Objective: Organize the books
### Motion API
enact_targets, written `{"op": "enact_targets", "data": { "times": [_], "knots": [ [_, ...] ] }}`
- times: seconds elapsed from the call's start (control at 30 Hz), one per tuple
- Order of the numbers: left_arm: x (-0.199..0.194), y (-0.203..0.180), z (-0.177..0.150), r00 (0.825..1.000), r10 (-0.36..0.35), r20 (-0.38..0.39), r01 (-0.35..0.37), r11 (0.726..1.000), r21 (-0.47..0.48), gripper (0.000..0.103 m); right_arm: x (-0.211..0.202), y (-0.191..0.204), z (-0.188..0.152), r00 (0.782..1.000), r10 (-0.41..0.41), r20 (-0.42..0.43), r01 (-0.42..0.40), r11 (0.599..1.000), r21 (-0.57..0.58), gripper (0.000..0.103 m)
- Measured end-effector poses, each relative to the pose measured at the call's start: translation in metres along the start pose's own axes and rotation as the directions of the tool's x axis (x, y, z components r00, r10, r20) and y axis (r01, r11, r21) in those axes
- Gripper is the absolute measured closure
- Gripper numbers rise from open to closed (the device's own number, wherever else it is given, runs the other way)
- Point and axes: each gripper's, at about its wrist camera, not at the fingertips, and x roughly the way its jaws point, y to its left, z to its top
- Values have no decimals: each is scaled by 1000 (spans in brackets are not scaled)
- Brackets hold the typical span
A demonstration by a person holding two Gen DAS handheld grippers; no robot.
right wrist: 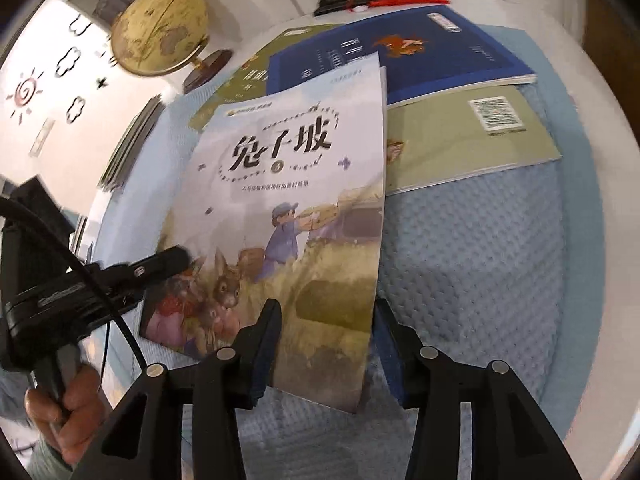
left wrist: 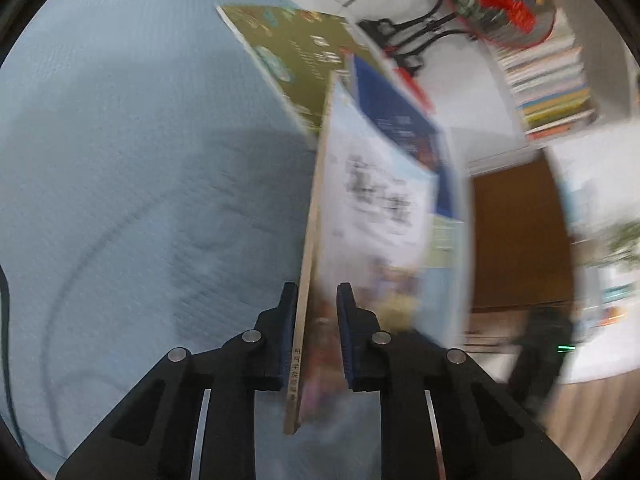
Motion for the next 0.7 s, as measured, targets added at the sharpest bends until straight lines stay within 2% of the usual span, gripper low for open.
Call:
{"op": "enact_targets", "data": {
  "times": [0.03,0.1,0.13,0.17,0.2,0.27,0.33,0.43,0.5,0.57,0.7],
  "knots": [
    [0,-4,-1,999,-48,-12,48,999,-13,88,-2,-1,2,1000,7,3,-7,1000,7,57],
    [3,-14,-4,997,-72,-24,72,997,9,88,0,-6,6,999,34,-26,-34,999,25,57],
    [8,-20,-5,998,-52,-28,53,998,29,88,2,-10,7,995,84,-44,-81,995,62,57],
    [18,-25,-6,999,-1,-35,2,999,53,88,3,-13,8,993,108,-50,-104,991,86,57],
    [24,-26,-6,999,13,-37,-11,998,55,88,4,-16,8,989,135,-55,-128,985,119,57],
    [31,-24,-5,999,21,-25,-20,999,36,91,4,-16,9,988,137,-64,-127,982,140,57],
    [33,-20,-1,998,-55,-40,54,998,-29,92,2,-17,10,988,140,-71,-129,980,149,56],
    [26,-15,4,980,-192,-57,184,975,-124,92,-3,-30,11,979,191,-75,-171,962,211,52],
    [23,-16,7,970,-234,-70,222,964,-145,92,-8,-39,10,971,235,-46,-217,945,246,52],
    [25,-15,9,958,-274,-81,256,950,-179,92,-4,-46,11,954,299,-35,-275,914,299,50],
    [32,-5,8,933,-348,-86,315,910,-269,92,12,-60,12,881,473,22,-437,795,421,48]
  ]
}}
